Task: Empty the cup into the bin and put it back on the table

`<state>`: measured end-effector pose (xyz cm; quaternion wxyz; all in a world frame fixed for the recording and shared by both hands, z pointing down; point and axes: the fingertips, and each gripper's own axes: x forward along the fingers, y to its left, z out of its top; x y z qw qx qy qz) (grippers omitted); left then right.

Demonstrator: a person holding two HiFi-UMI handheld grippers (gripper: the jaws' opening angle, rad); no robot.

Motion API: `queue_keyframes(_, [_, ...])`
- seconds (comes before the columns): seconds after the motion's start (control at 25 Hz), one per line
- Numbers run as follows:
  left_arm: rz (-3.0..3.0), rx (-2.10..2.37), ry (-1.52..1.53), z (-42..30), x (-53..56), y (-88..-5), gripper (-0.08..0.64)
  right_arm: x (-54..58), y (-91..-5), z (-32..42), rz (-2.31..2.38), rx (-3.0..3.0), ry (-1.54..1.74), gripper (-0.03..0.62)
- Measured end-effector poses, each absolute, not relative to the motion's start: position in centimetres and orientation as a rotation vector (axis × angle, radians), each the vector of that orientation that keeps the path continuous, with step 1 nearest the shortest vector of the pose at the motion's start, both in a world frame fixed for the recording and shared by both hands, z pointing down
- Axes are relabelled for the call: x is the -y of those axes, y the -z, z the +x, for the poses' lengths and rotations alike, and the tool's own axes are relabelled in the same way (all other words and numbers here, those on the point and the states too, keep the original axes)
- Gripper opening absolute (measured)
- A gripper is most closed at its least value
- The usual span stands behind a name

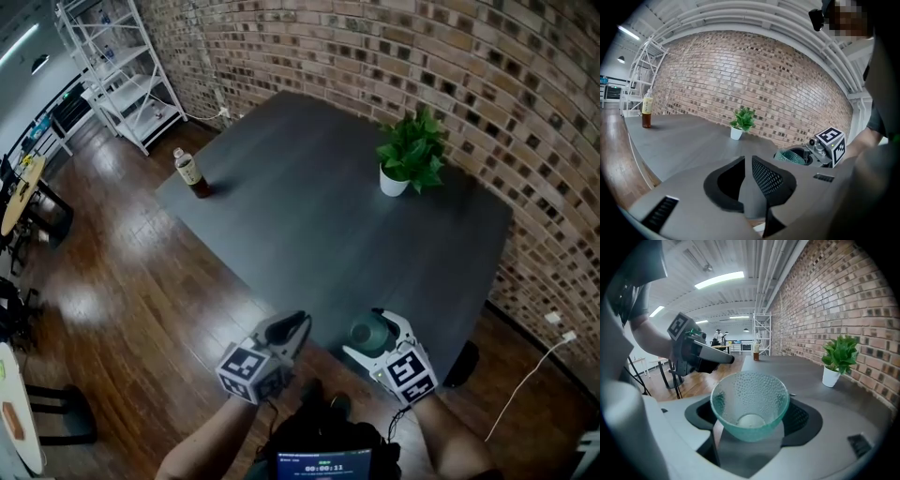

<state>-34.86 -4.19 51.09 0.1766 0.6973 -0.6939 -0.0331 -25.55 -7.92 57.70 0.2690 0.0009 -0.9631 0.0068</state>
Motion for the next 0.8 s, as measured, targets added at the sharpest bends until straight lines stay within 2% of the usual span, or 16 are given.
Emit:
queue_keyframes(0.72, [2.148, 1.933, 0.162, -32.5, 5.6, -42.4, 0.043, 9.8, -48.4, -21.7, 0.135, 2.688, -0.036, 0.391])
queue_keyframes(0.8, [2.202, 1.911, 0.189, -31.7, 6.1, -41.1, 0.024, 10.2, -47.3, -21.0, 0.169, 2.700, -0.042, 0.391])
